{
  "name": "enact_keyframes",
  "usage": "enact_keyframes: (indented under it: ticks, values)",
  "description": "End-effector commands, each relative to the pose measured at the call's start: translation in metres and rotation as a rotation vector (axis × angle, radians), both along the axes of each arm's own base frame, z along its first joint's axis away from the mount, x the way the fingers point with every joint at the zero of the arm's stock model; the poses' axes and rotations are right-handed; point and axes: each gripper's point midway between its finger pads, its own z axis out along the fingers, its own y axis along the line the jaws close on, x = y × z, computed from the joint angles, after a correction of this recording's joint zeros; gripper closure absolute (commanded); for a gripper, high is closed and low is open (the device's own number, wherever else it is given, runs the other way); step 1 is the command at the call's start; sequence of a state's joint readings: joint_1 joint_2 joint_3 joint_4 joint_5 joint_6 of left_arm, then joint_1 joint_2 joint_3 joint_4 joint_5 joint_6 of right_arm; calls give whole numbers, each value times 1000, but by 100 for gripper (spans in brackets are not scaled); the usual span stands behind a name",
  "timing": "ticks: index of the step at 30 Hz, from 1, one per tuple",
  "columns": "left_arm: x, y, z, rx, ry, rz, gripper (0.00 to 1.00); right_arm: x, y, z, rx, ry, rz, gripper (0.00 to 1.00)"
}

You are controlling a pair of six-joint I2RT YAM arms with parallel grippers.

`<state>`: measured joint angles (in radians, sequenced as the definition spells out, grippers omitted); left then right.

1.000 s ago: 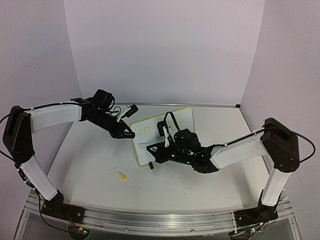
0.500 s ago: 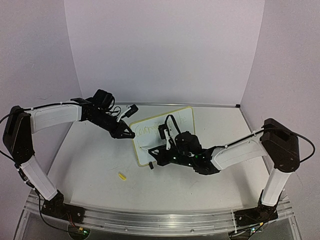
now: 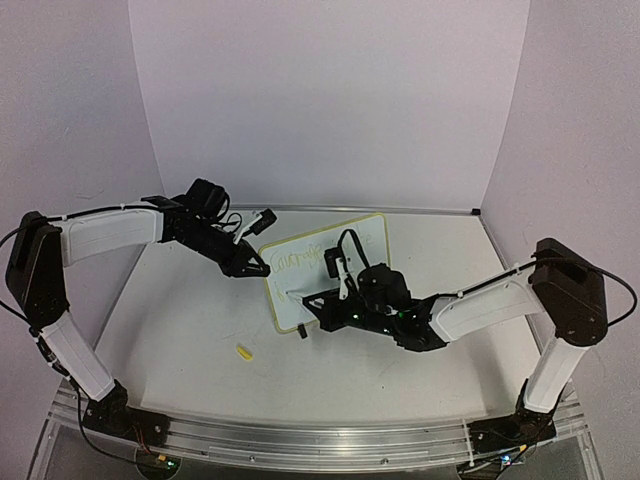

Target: Write a sentence on the whiteboard

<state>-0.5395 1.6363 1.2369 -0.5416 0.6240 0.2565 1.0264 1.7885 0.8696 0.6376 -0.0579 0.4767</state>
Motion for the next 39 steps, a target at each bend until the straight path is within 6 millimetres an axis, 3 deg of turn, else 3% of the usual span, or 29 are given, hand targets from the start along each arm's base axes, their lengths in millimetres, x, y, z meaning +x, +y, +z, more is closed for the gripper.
enact_keyframes:
  ticks: [1,16,23,32,39]
  values:
    - [10,15,-19,134,-51,36,100,10,0,19,48,-34,-40,100]
    - [8,14,-20,136,-49,32,100,18,9,15,34,-31,-36,100]
    - [8,14,-20,137,-49,31,100,14,10,3,6,-7,-13,100]
    - [8,14,-20,136,-49,31,100,8,-2,-15,-25,37,-29,100]
    - [9,14,-20,136,-50,31,100,17,-13,-8,-43,11,-101,100]
